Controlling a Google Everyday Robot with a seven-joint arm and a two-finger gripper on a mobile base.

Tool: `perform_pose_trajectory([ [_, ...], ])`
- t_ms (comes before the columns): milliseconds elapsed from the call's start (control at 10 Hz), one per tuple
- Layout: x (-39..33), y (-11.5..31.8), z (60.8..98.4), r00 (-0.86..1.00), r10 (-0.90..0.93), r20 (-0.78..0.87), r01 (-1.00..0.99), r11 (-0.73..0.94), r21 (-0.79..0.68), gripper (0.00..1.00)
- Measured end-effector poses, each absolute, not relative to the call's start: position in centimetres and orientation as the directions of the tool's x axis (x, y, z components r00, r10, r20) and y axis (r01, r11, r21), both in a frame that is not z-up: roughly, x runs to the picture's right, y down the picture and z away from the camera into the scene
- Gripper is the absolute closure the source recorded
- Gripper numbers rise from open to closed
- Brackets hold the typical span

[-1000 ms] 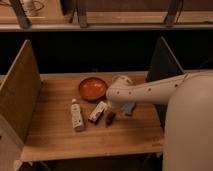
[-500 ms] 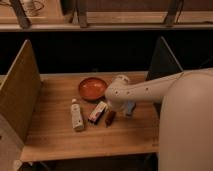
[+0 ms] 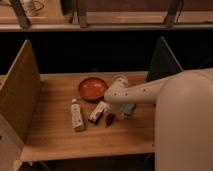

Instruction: Place the pepper on the white sponge

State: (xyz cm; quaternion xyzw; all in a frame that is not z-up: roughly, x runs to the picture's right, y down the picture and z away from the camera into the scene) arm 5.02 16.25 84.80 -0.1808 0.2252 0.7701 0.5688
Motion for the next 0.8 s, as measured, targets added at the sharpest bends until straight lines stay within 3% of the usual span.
perform_pose_trajectory([
  [200, 5.3, 17.5, 85.2, -0.299, 0.775, -0.557, -0.954, -0.254, 0.159, 0.35],
  [300, 5.4, 18.4, 85.5, -0.307, 0.759, -0.574, -0.952, -0.256, 0.171, 0.41],
  [800, 5.8, 17.9, 86.3, -0.293, 0.774, -0.562, -0.956, -0.242, 0.166, 0.9],
])
